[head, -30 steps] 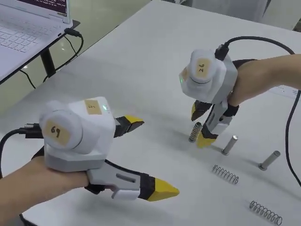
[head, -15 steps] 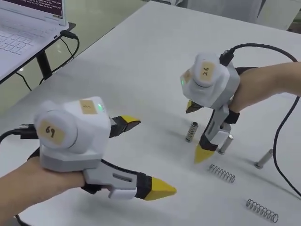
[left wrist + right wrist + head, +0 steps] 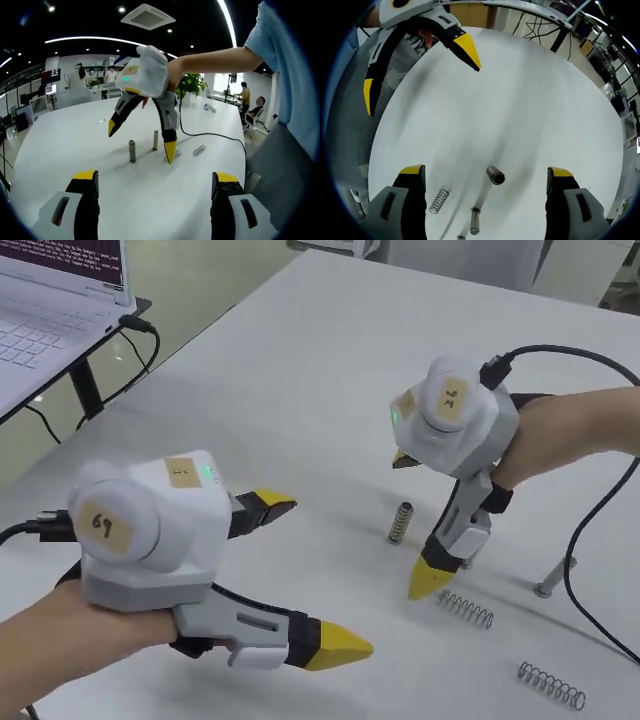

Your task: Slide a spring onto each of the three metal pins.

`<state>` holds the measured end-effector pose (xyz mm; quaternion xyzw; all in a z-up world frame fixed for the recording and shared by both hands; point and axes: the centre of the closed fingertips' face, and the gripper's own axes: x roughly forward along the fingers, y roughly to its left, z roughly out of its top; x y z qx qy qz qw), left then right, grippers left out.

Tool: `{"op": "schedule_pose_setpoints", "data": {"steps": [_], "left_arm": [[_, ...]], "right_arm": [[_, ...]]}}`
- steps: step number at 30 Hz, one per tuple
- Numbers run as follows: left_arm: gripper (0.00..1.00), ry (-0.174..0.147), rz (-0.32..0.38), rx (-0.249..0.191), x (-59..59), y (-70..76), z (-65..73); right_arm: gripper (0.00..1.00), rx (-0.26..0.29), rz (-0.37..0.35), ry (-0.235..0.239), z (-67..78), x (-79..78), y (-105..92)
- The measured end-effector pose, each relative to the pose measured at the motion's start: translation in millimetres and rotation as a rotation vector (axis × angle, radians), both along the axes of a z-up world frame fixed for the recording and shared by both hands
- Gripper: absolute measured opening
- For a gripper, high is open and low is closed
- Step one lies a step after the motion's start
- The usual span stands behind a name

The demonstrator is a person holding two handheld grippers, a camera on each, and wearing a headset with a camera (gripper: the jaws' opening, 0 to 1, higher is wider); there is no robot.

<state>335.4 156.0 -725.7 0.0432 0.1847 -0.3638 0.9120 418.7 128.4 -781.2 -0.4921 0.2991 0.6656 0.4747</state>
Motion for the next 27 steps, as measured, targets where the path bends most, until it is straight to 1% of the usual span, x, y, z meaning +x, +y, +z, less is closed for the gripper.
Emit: {"op": "schedule_pose_setpoints", "data": {"steps": [2, 9, 13, 16, 18, 19, 21, 27], "left_arm": [[0.91, 0.001, -0.003, 0.002, 0.1, -0.5, 0.5], [0.91, -0.003, -0.012, 0.002, 1.4, -1.9, 3.3], [0.91, -0.005, -0.024, 0.006, 1.8, -4.4, 4.4], [0.90, -0.007, -0.032, 0.008, 3.0, -6.7, 5.7], [0.90, -0.008, -0.036, 0.007, 3.6, -7.8, 6.4], [0.90, -0.011, -0.041, 0.006, 4.2, -9.0, 7.3], [0.90, -0.012, -0.052, 0.007, 5.3, -11.6, 8.5], [0.90, -0.022, -0.081, 0.015, 9.9, -18.7, 13.0]], "right_arm": [[1.00, 0.012, -0.009, 0.002, 2.3, 0.4, 0.2], [1.00, 0.100, -0.058, 0.015, 15.5, -0.6, 4.7], [1.00, 0.165, -0.102, 0.015, 28.1, -0.7, 2.4], [1.00, 0.210, -0.128, 0.007, 36.9, 0.4, -2.9], [1.00, 0.222, -0.138, 0.008, 40.6, -0.4, -5.9], [1.00, 0.235, -0.149, 0.004, 45.1, -1.2, -10.4], [1.00, 0.245, -0.160, -0.001, 49.7, -2.3, -16.5], [1.00, 0.311, -0.237, -0.009, 64.8, 0.0, -34.0]]}}
